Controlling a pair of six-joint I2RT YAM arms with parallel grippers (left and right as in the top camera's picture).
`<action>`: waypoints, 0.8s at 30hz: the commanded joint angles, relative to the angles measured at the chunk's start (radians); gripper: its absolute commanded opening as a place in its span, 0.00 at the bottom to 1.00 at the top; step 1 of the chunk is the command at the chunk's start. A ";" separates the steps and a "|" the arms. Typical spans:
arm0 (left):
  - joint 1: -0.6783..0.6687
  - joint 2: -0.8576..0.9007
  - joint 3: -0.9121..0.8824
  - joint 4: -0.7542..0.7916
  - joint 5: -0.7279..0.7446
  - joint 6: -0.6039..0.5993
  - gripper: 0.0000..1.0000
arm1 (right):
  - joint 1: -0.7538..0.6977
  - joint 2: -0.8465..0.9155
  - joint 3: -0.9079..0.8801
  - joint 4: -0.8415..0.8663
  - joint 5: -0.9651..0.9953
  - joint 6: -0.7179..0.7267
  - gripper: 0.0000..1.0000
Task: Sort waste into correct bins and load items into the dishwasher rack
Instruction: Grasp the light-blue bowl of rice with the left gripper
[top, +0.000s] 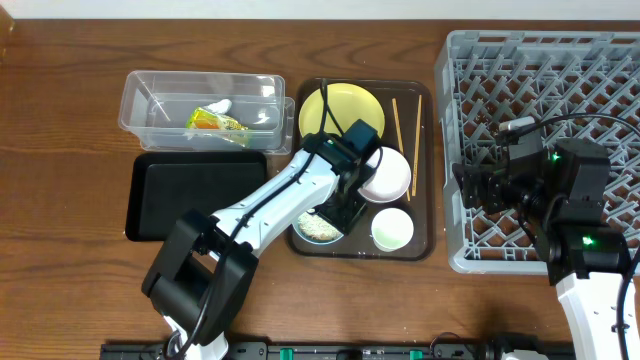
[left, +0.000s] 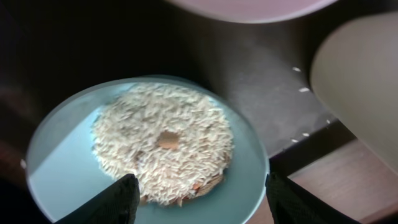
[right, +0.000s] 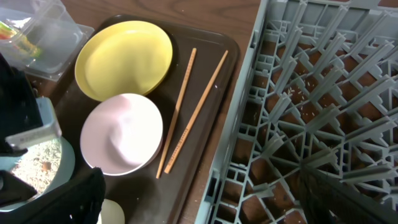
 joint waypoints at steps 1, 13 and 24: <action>-0.014 0.005 -0.011 -0.001 0.045 0.134 0.69 | 0.019 -0.001 0.018 -0.002 -0.011 0.003 0.97; -0.027 0.006 -0.011 0.198 0.042 -0.111 0.68 | 0.019 0.018 0.018 -0.013 -0.011 0.003 0.96; -0.027 0.050 -0.011 0.174 -0.033 -0.435 0.54 | 0.019 0.057 0.018 -0.019 -0.011 0.003 0.96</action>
